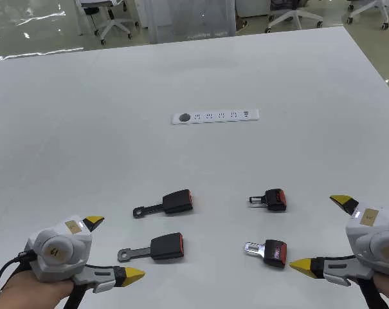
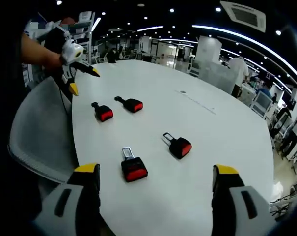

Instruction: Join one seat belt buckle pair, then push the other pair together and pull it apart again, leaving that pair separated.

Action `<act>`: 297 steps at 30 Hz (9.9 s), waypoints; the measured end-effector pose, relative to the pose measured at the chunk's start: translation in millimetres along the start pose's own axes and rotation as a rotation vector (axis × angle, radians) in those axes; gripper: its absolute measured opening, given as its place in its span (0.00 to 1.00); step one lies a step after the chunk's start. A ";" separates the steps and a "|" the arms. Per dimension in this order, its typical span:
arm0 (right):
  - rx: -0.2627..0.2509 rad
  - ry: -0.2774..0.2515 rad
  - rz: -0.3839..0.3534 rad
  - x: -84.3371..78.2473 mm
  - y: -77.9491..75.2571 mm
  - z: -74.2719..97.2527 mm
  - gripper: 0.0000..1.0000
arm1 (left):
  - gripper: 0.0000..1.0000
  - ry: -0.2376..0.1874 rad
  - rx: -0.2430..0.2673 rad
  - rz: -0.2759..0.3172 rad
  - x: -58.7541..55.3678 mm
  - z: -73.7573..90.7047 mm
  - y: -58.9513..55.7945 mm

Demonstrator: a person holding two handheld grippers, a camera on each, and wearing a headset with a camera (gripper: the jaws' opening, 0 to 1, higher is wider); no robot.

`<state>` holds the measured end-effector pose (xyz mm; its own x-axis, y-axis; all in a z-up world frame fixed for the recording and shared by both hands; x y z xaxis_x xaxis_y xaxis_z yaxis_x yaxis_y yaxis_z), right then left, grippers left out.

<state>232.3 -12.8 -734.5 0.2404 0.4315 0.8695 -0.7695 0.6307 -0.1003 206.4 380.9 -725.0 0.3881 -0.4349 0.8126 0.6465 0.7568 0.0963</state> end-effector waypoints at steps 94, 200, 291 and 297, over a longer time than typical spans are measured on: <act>0.240 0.192 0.128 -12.9 35.8 -38.5 0.44 | 0.49 0.208 -0.272 -0.285 -34.8 -81.0 -11.2; 0.535 0.279 0.322 10.3 121.8 -188.8 0.35 | 0.32 0.350 -0.626 -0.564 -32.9 -123.7 -34.5; 0.527 0.244 0.270 41.2 118.8 -182.8 0.34 | 0.37 0.308 -0.539 -0.463 -2.4 -110.0 -16.6; 0.516 0.208 0.332 48.9 100.4 -174.6 0.34 | 0.35 0.252 -0.506 -0.447 22.5 -115.1 -1.9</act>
<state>270.2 184.2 -786.5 0.0103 0.6991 0.7150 -0.9957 0.0732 -0.0572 289.5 313.5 -773.0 0.1158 -0.7959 0.5942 0.9803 0.1881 0.0608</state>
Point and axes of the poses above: the centre of the closed fingertips' face, and the gripper's own axes: z roughly backward along the fingers, y roughly to its left, x roughly out of its top, the point moved 4 cm from there along z, roughly backward along the fingers, and after that the axes turned 10 degrees about -y, right-handed, at the moved point
